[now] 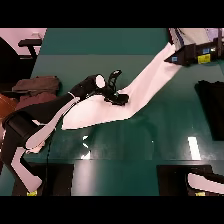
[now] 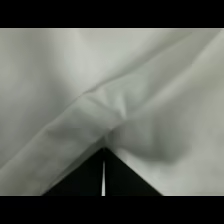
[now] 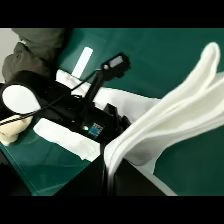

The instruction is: Fold the shirts.

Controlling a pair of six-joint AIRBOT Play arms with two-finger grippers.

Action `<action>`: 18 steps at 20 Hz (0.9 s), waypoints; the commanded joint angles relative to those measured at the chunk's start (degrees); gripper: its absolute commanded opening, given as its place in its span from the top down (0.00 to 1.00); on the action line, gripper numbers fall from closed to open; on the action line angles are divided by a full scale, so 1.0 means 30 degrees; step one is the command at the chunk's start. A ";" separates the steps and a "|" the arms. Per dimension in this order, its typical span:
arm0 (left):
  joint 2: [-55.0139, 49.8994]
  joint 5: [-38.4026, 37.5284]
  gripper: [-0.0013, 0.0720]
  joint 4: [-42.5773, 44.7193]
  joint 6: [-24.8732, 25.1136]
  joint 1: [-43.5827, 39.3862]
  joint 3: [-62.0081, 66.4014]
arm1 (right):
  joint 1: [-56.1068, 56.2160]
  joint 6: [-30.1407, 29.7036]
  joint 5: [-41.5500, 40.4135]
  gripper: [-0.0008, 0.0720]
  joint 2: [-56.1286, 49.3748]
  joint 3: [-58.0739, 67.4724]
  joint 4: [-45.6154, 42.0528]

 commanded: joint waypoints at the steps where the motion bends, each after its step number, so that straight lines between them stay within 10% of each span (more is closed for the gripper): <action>1: -0.0015 -0.0262 0.95 0.0750 0.0007 -0.0036 0.0058 | 0.2069 0.0328 -0.0860 0.97 0.0138 0.1144 0.0109; 13: 1.0338 -0.2339 0.95 0.6025 0.0678 0.9114 0.0058 | 1.1948 0.0255 -0.8335 0.94 -0.3526 0.1486 0.1071; 18: 1.3114 -0.2681 0.95 0.6645 0.0670 1.1744 0.0051 | 1.5737 -0.1064 -0.9304 0.37 -0.8517 0.4240 0.1042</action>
